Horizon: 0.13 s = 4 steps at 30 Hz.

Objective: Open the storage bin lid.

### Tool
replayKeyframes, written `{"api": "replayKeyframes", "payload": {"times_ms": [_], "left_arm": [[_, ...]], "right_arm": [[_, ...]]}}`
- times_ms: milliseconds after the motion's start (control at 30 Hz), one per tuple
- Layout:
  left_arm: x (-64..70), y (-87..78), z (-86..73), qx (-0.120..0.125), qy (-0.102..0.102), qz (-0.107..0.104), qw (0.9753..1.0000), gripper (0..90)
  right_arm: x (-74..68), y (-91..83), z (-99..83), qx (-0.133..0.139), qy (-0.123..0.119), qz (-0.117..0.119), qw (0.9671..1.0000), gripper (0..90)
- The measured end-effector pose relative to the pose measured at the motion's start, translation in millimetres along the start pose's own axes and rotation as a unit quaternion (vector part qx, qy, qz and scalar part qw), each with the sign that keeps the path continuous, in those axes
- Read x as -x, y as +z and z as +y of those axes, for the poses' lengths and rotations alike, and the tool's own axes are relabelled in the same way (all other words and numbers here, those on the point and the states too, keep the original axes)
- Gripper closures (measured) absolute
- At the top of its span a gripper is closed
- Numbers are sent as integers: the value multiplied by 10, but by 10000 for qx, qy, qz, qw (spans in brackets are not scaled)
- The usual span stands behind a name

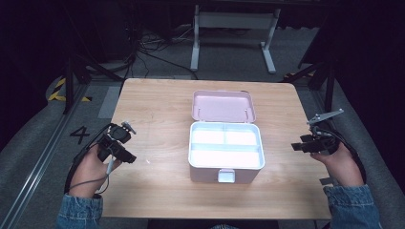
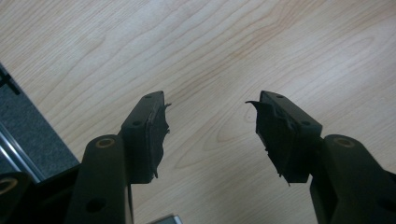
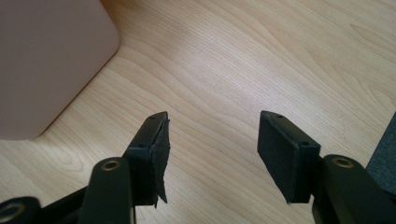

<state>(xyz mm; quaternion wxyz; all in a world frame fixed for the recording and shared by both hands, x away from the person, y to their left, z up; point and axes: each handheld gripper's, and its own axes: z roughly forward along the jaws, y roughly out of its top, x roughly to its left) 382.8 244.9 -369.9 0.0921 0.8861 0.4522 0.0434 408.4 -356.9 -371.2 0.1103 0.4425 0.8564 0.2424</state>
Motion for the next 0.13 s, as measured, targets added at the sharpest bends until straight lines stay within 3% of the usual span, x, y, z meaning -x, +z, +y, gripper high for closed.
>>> {"api": "replayKeyframes", "payload": {"times_ms": [133], "left_arm": [[10,-33,-5,141,1,-80,9999,409]], "right_arm": [[6,1,1,99,-5,33,9999,421]]}}
